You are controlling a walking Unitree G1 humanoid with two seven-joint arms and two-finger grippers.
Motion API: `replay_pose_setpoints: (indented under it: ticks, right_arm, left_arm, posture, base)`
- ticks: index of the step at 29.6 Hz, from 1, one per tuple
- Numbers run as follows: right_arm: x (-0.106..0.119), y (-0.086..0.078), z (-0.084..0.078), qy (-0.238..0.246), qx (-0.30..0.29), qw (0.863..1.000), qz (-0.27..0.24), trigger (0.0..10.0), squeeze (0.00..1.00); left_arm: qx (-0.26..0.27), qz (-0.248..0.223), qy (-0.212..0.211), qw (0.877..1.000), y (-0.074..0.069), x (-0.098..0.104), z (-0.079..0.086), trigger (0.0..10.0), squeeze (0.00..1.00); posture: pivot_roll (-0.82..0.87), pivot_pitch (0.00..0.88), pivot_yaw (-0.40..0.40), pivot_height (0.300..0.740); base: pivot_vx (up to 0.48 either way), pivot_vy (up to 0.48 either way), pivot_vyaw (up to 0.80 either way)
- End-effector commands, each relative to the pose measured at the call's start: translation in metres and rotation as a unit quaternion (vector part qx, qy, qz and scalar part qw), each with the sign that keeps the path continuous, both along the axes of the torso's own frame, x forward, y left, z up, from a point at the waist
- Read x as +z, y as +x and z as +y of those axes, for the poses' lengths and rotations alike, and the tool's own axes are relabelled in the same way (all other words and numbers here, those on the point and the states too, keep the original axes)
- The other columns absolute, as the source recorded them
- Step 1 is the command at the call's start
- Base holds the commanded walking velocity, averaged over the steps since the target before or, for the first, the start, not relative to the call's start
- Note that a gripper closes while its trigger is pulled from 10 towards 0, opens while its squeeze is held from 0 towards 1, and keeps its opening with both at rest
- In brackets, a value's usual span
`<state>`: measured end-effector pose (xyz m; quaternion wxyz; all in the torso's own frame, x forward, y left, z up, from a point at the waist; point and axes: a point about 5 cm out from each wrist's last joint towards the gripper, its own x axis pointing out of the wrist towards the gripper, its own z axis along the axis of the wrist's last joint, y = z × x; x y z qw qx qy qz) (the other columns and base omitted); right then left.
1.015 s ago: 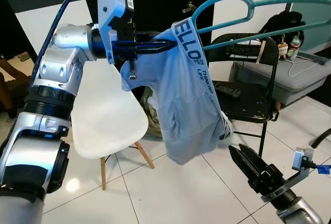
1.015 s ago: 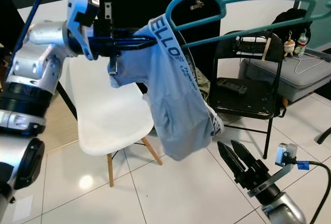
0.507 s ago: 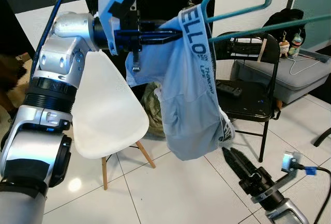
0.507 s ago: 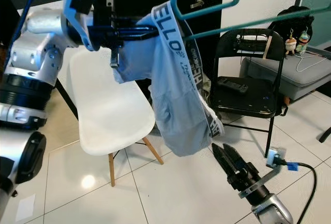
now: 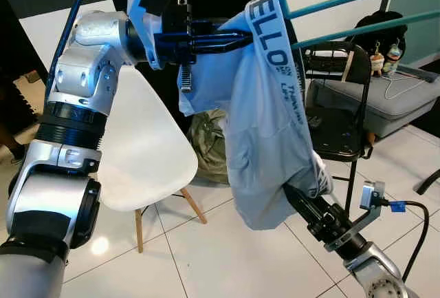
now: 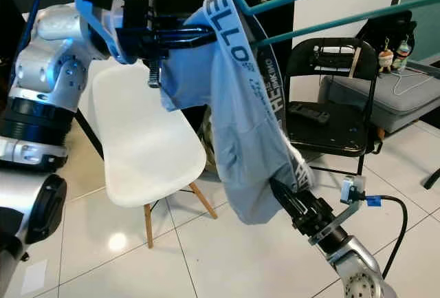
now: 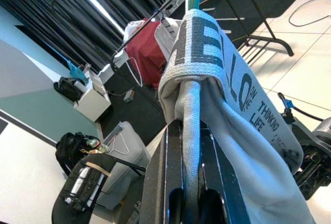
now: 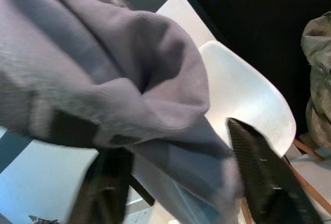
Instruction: Hang hanger
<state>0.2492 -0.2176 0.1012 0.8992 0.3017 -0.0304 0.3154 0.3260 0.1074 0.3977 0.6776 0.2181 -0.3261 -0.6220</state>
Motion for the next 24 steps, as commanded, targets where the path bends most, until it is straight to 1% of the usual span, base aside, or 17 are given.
replay_pose_setpoints:
  ticks: [1, 3, 5, 9, 13, 14, 15, 16, 17, 18, 19, 21, 22, 23, 24]
  right_arm:
    - [0.005, 0.002, 0.005, -0.002, 0.009, 1.000, -0.014, 0.0, 0.00]
    - [0.005, 0.002, 0.005, -0.002, 0.009, 1.000, -0.014, 0.0, 0.00]
    - [0.014, 0.001, 0.004, -0.007, 0.018, 0.999, -0.033, 0.0, 0.00]
    - [0.017, -0.001, 0.004, -0.010, 0.023, 0.999, -0.042, 0.0, 0.00]
    - [0.024, -0.002, 0.000, -0.015, 0.023, 0.998, -0.056, 0.0, 0.00]
    - [0.027, -0.003, -0.002, -0.017, 0.019, 0.998, -0.062, 0.0, 0.00]
    - [0.027, -0.003, -0.002, -0.017, 0.019, 0.998, -0.062, 0.0, 0.00]
    - [0.029, -0.003, -0.005, -0.020, 0.014, 0.997, -0.067, 0.0, 0.00]
    - [0.029, -0.003, -0.005, -0.020, 0.014, 0.997, -0.067, 0.0, 0.00]
    - [0.031, -0.003, -0.008, -0.022, 0.009, 0.997, -0.070, 0.0, 0.00]
    - [0.031, -0.003, -0.008, -0.022, 0.009, 0.997, -0.070, 0.0, 0.00]
    - [0.033, -0.005, -0.016, -0.029, -0.006, 0.997, -0.074, 0.0, 0.00]
    - [0.033, -0.005, -0.016, -0.029, -0.006, 0.997, -0.074, 0.0, 0.00]
    - [0.034, -0.006, -0.020, -0.032, -0.012, 0.997, -0.074, 0.0, 0.00]
    - [0.034, -0.006, -0.020, -0.032, -0.012, 0.997, -0.074, 0.0, 0.00]
  left_arm:
    - [-0.006, -0.010, -0.003, 1.000, -0.003, 0.006, 0.000, 0.0, 0.00]
    - [-0.006, -0.010, -0.003, 1.000, -0.003, 0.006, 0.000, 0.0, 0.00]
    - [-0.002, -0.004, -0.001, 1.000, -0.002, 0.002, 0.001, 0.0, 0.00]
    - [0.003, -0.001, -0.001, 1.000, 0.000, 0.000, 0.001, 0.0, 0.00]
    - [0.018, 0.011, 0.005, 1.000, 0.005, -0.007, 0.006, 0.0, 0.00]
    - [0.033, 0.021, 0.014, 0.999, 0.009, -0.014, 0.010, 0.0, 0.00]
    - [0.033, 0.021, 0.014, 0.999, 0.009, -0.014, 0.010, 0.0, 0.00]
    - [0.051, 0.031, 0.029, 0.998, 0.014, -0.025, 0.016, 0.0, 0.00]
    - [0.051, 0.031, 0.029, 0.998, 0.014, -0.025, 0.016, 0.0, 0.00]
    - [0.065, 0.043, 0.042, 0.996, 0.017, -0.036, 0.023, 0.0, 0.00]
    - [0.065, 0.043, 0.042, 0.996, 0.017, -0.036, 0.023, 0.0, 0.00]
    - [0.075, 0.087, 0.066, 0.991, 0.019, -0.063, 0.043, 0.0, 0.00]
    - [0.075, 0.087, 0.066, 0.991, 0.019, -0.063, 0.043, 0.0, 0.00]
    - [0.074, 0.105, 0.073, 0.989, 0.017, -0.073, 0.053, 0.0, 0.00]
    - [0.074, 0.105, 0.073, 0.989, 0.017, -0.073, 0.053, 0.0, 0.00]
  posture:
    - [-0.02, 0.000, 0.104, 0.740]
    - [-0.02, 0.000, 0.104, 0.740]
    - [-0.02, 0.000, 0.105, 0.740]
    - [-0.02, 0.000, 0.105, 0.740]
    - [-0.03, 0.000, 0.107, 0.740]
    - [-0.03, 0.000, 0.108, 0.740]
    - [-0.03, 0.000, 0.108, 0.740]
    - [-0.03, 0.000, 0.110, 0.740]
    - [-0.03, 0.000, 0.110, 0.740]
    - [-0.03, 0.000, 0.109, 0.740]
    - [-0.03, 0.000, 0.109, 0.740]
    - [-0.03, 0.000, 0.110, 0.740]
    - [-0.03, 0.000, 0.110, 0.740]
    - [-0.03, 0.000, 0.109, 0.740]
    - [-0.03, 0.000, 0.109, 0.740]
  base:
    - [0.000, 0.000, 0.00]
    - [0.000, 0.000, 0.00]
    - [0.000, 0.000, 0.00]
    - [0.000, 0.000, 0.00]
    - [0.000, 0.000, 0.00]
    - [0.000, 0.000, 0.00]
    - [0.000, 0.000, 0.00]
    - [0.000, 0.000, 0.00]
    - [0.000, 0.000, 0.00]
    - [0.000, 0.000, 0.00]
    - [0.000, 0.000, 0.00]
    - [0.000, 0.000, 0.00]
    - [0.000, 0.000, 0.00]
    - [0.000, 0.000, 0.00]
    - [0.000, 0.000, 0.00]
